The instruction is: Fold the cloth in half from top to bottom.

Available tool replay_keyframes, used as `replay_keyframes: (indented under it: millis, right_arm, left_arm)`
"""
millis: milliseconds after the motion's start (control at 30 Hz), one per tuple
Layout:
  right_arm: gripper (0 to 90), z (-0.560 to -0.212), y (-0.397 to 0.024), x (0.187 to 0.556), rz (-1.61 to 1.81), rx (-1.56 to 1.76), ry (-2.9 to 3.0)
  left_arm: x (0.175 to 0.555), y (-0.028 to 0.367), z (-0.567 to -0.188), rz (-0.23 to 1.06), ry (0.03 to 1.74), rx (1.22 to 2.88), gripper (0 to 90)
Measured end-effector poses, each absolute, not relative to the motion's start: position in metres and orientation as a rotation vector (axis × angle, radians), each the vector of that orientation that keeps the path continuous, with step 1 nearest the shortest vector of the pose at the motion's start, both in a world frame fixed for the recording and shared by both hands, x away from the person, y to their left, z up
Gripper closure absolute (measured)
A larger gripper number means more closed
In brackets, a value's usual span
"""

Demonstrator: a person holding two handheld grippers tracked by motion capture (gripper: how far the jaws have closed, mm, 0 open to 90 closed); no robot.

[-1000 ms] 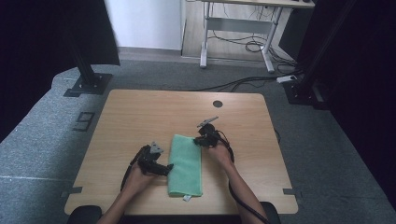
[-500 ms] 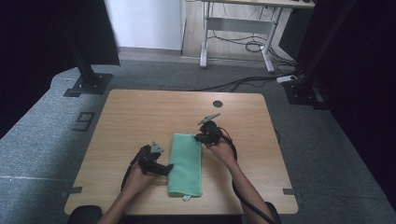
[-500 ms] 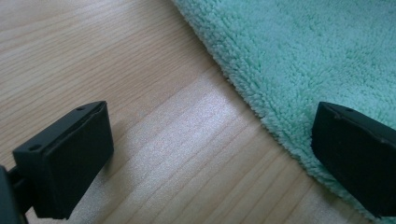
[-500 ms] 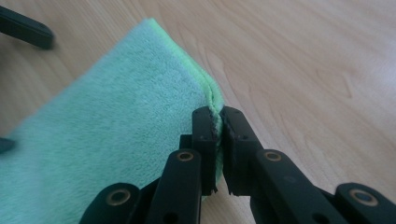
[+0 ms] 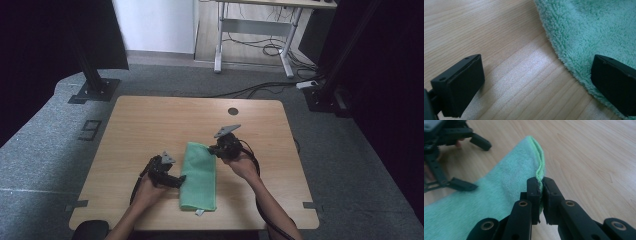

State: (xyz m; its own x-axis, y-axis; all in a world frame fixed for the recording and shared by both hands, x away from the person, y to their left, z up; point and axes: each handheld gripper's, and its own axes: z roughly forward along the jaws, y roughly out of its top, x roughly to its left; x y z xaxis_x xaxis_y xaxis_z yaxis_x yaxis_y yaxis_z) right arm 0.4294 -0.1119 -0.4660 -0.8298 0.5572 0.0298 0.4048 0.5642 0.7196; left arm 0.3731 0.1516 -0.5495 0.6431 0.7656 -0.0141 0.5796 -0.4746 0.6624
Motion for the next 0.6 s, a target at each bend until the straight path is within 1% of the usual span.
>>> replay_keyframes:
  millis: [367,600]
  right_arm:
    - [83.5,-0.460,-0.120,0.398,1.200,0.750,2.613]
    - [83.4,-0.465,-0.129,0.381,1.273,0.751,2.635]
  left_arm:
    - [0.373,0.151,-0.549,0.377,1.045,2.222,0.0]
    - [0.373,0.151,-0.549,0.378,1.048,2.220,0.0]
